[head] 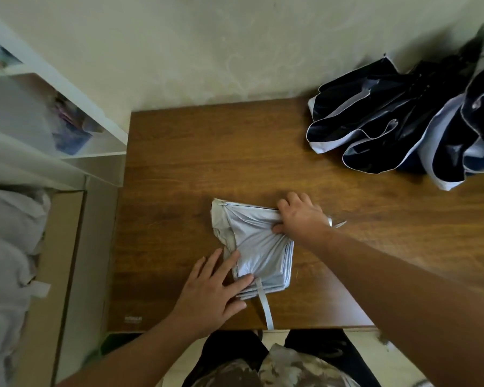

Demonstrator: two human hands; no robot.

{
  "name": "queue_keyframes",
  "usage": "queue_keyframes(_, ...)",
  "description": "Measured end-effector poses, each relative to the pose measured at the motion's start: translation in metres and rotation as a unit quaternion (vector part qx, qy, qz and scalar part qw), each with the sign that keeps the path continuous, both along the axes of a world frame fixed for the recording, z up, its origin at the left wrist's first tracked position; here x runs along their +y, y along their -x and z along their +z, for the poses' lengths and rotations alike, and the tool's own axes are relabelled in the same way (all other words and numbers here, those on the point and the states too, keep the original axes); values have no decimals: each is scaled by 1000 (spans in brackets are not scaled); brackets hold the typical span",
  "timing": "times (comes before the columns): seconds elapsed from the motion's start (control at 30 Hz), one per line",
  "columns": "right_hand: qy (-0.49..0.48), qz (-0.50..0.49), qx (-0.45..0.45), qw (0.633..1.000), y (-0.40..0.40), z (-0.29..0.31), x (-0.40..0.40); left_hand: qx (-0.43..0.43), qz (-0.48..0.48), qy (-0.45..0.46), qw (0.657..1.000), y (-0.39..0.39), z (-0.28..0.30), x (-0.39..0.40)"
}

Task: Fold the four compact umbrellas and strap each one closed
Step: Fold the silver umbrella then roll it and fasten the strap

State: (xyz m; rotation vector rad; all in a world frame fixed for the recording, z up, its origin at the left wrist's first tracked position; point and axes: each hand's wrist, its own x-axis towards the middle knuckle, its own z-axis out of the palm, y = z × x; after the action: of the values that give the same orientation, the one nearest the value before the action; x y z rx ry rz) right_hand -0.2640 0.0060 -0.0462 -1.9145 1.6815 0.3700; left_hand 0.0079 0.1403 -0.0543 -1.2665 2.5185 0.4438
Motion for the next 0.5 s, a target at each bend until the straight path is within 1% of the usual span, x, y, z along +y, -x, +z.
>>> queue_keyframes(0.07, -8, 3, 12, 1000, -5, 3, 2, 41, 35, 26, 998, 12, 16, -22)
queue_keyframes(0.17, -1, 14, 26, 1000, -11, 6, 10, 104, 122, 107, 981, 40, 37, -75)
queue_keyframes(0.2, 1, 21, 32, 999, -11, 7, 13, 122, 133, 129, 975, 51, 43, -95)
queue_keyframes(0.23, 3, 33, 41, 999, -11, 9, 16, 121, 127, 120, 977, 63, 48, -113)
queue_keyframes(0.27, 6, 43, 48, 998, -11, 10, 19, 98, 105, 81, 986, 73, 52, -131)
queue_keyframes(0.33, 12, 55, 53, 997, -11, 12, 24, 13, 61, -31, 998, 90, 58, -156)
queue_keyframes(0.4, 2, 57, 43, 997, -9, 16, 27, -54, 41, -117, 991, 96, 60, -168)
queue_keyframes(0.43, -6, 59, 39, 997, -8, 18, 28, -71, 39, -146, 986, 94, 61, -170)
queue_keyframes(0.5, -7, 68, 32, 997, -5, 25, 31, -67, 38, -180, 981, 88, 65, -166)
